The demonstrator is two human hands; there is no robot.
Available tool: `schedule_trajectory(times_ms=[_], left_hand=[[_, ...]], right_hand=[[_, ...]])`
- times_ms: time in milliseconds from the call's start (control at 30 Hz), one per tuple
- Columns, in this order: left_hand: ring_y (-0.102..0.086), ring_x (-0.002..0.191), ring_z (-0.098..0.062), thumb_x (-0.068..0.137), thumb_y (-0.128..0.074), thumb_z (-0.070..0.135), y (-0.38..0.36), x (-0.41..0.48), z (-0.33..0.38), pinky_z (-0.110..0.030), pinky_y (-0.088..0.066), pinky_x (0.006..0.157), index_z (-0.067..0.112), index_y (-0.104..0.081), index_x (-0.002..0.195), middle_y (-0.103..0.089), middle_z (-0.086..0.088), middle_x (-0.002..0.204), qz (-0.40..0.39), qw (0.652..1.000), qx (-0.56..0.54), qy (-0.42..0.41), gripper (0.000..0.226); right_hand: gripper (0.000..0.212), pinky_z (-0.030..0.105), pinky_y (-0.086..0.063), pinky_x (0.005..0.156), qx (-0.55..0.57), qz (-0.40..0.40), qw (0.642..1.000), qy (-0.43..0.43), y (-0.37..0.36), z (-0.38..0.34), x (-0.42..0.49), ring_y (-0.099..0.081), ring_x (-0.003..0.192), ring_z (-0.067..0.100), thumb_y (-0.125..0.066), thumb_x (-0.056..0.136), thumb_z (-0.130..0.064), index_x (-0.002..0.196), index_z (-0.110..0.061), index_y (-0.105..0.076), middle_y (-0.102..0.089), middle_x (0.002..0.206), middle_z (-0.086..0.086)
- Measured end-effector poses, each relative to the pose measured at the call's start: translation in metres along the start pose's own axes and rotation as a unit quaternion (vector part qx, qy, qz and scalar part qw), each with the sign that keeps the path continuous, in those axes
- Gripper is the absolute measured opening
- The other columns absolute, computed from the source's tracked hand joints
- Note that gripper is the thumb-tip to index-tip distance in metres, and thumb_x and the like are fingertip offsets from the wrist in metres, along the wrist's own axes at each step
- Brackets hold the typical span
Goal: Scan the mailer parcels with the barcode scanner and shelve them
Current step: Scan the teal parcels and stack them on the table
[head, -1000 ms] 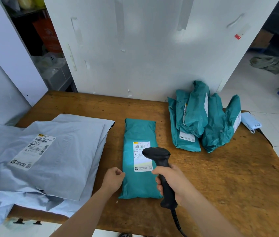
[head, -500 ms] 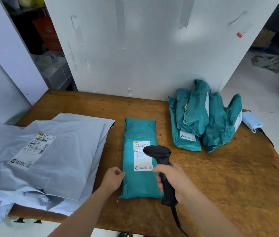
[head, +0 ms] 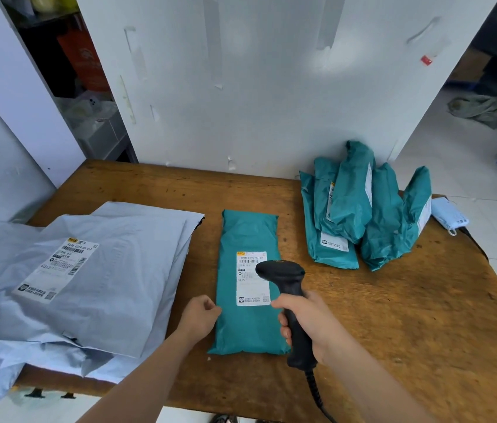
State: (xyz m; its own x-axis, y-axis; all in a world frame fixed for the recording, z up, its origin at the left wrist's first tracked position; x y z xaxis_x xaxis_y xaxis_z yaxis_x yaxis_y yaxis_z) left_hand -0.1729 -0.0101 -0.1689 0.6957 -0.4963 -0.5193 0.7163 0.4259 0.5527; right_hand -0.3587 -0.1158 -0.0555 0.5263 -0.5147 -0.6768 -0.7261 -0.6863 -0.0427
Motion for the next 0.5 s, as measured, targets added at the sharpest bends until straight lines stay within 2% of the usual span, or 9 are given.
schedule_trajectory(times_ms=[67, 100, 167, 233, 300, 367, 400, 467, 500], left_hand=[[-0.053, 0.067, -0.018, 0.087, -0.052, 0.022, 0.015, -0.007, 0.015, -0.029, -0.041, 0.060, 0.016, -0.041, 0.066, -0.054, -0.004, 0.072, 0.052, 0.991, 0.118, -0.047, 0.024], [-0.057, 0.073, -0.020, 0.087, -0.049, 0.023, 0.023, -0.013, 0.027, -0.028, -0.038, 0.061, 0.016, -0.041, 0.069, -0.056, -0.004, 0.078, 0.078, 0.972, 0.209, -0.079, 0.021], [-0.064, 0.091, -0.023, 0.088, -0.045, 0.021, 0.029, -0.028, 0.050, -0.028, -0.039, 0.067, 0.016, -0.051, 0.083, -0.063, -0.004, 0.097, 0.097, 0.904, 0.395, -0.132, 0.009], [-0.065, 0.100, -0.020, 0.088, -0.047, 0.015, 0.027, -0.034, 0.054, -0.026, -0.041, 0.069, 0.018, -0.061, 0.100, -0.065, -0.001, 0.108, 0.069, 0.837, 0.526, -0.133, 0.019], [-0.065, 0.103, -0.019, 0.085, -0.051, 0.012, 0.026, -0.033, 0.042, -0.025, -0.050, 0.076, 0.018, -0.063, 0.110, -0.065, 0.001, 0.112, 0.016, 0.788, 0.607, -0.103, 0.028], [-0.066, 0.101, -0.019, 0.083, -0.053, 0.011, 0.021, -0.032, 0.027, -0.028, -0.054, 0.081, 0.017, -0.063, 0.112, -0.065, 0.003, 0.104, -0.054, 0.744, 0.663, -0.068, 0.032], [-0.066, 0.098, -0.019, 0.083, -0.052, 0.010, 0.016, -0.033, 0.022, -0.026, -0.053, 0.076, 0.016, -0.063, 0.110, -0.063, 0.003, 0.092, -0.086, 0.727, 0.678, -0.058, 0.030], [-0.065, 0.090, -0.019, 0.084, -0.049, 0.009, 0.007, -0.035, 0.028, -0.023, -0.049, 0.067, 0.018, -0.059, 0.101, -0.046, 0.003, 0.069, -0.110, 0.714, 0.687, -0.078, 0.022], [-0.065, 0.092, -0.020, 0.085, -0.049, 0.009, 0.003, -0.035, 0.036, -0.024, -0.049, 0.069, 0.018, -0.058, 0.102, -0.041, 0.002, 0.067, -0.107, 0.716, 0.682, -0.100, 0.021]], right_hand=[[0.009, 0.023, -0.036, 0.044, -0.003, 0.002, 1.000, 0.003, 0.003, 0.000, 0.000, -0.043, 0.040, 0.016, -0.062, 0.084, -0.011, 0.085, -0.009, -0.053, -0.049, 0.052, 0.006], [0.010, 0.024, -0.036, 0.044, -0.004, 0.004, 1.000, 0.003, 0.006, 0.000, 0.001, -0.043, 0.040, 0.016, -0.062, 0.084, -0.011, 0.083, -0.009, -0.053, -0.049, 0.051, 0.006], [0.010, 0.024, -0.036, 0.044, -0.001, 0.009, 1.000, 0.004, 0.010, 0.000, 0.002, -0.043, 0.040, 0.016, -0.062, 0.085, -0.011, 0.084, -0.008, -0.052, -0.049, 0.051, 0.006], [0.011, 0.024, -0.036, 0.044, 0.004, 0.010, 1.000, 0.004, 0.012, 0.000, 0.003, -0.043, 0.040, 0.016, -0.062, 0.085, -0.011, 0.084, -0.008, -0.052, -0.049, 0.052, 0.006], [0.011, 0.024, -0.036, 0.043, 0.006, 0.009, 1.000, 0.002, 0.011, 0.002, 0.004, -0.043, 0.040, 0.016, -0.063, 0.085, -0.011, 0.085, -0.008, -0.053, -0.049, 0.051, 0.006], [0.010, 0.024, -0.036, 0.043, 0.005, 0.005, 1.000, -0.004, 0.008, 0.004, 0.005, -0.043, 0.040, 0.016, -0.063, 0.085, -0.011, 0.087, -0.009, -0.053, -0.049, 0.051, 0.005], [0.010, 0.024, -0.037, 0.044, 0.006, 0.002, 1.000, -0.006, 0.007, 0.004, 0.004, -0.043, 0.040, 0.016, -0.063, 0.085, -0.011, 0.087, -0.009, -0.054, -0.050, 0.051, 0.005], [0.011, 0.023, -0.037, 0.044, 0.008, -0.002, 1.000, -0.009, 0.005, 0.004, 0.003, -0.044, 0.040, 0.016, -0.063, 0.085, -0.012, 0.084, -0.008, -0.053, -0.050, 0.050, 0.005], [0.012, 0.024, -0.038, 0.044, 0.009, 0.000, 1.000, -0.010, 0.006, 0.003, 0.003, -0.044, 0.040, 0.016, -0.064, 0.084, -0.012, 0.082, -0.008, -0.053, -0.050, 0.050, 0.004]])
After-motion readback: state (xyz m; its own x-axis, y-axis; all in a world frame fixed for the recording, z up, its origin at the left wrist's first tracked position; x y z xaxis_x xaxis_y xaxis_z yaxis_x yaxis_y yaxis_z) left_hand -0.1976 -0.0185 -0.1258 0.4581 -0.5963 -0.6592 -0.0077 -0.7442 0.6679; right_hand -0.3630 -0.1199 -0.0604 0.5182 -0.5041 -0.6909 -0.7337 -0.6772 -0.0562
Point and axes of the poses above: each hand's wrist, its own x-axis towards the middle knuckle, its own y-axis out of the back of the hand, z = x × y, the point moved 8 cm from there along x, towards the middle knuckle
